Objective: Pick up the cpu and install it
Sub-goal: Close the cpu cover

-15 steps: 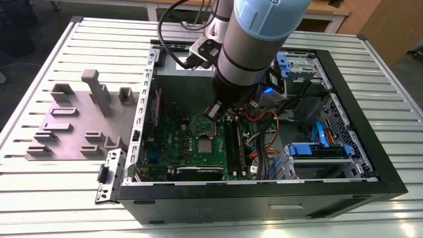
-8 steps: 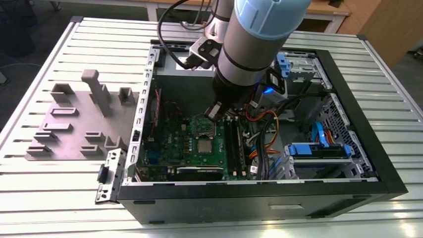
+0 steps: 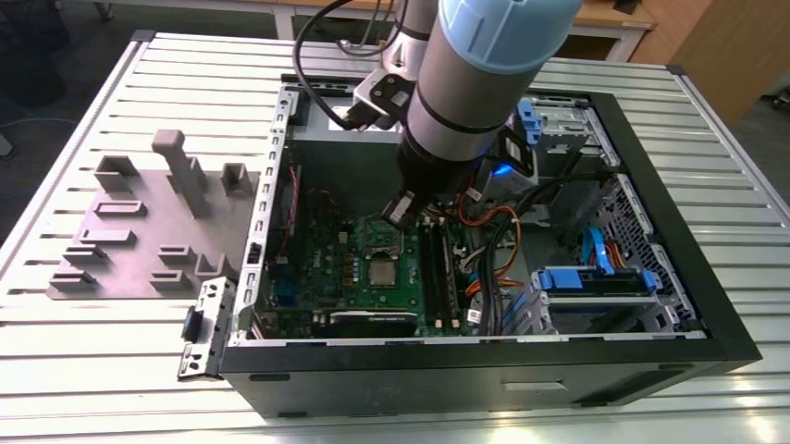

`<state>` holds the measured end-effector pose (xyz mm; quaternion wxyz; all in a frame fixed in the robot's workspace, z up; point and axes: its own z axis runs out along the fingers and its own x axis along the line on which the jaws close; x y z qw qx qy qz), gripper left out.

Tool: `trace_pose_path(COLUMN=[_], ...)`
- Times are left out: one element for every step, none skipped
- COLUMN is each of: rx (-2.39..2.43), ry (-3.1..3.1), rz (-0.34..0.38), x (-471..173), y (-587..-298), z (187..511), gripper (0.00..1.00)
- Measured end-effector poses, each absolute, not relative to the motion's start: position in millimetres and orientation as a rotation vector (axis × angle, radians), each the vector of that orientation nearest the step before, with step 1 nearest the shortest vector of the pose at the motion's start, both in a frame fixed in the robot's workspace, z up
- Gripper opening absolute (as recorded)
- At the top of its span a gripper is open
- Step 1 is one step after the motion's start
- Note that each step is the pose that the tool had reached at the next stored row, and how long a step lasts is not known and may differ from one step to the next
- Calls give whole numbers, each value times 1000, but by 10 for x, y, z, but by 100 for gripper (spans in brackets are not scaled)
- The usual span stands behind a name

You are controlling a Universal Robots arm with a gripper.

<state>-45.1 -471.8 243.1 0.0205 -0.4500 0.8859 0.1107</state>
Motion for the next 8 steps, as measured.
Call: trace_pose_path(rx=[-1396,-1397,-1397,-1397,-1398,-1398,-1399,-1399], ry=[2748,2748,2749,2749,2750,2750,2751,2751], rz=[342,340,339,338,336,335,334,333], x=[-451,-451,-451,-451,-451,-451,-451,-451], y=[-4722,-4726,-4730,-4734,-4739,-4743,-4747,-4750], z=[2431,2432,2432,2432,2433,2433,2433,2433], gripper=[11,11,11,11,11,11,11,11])
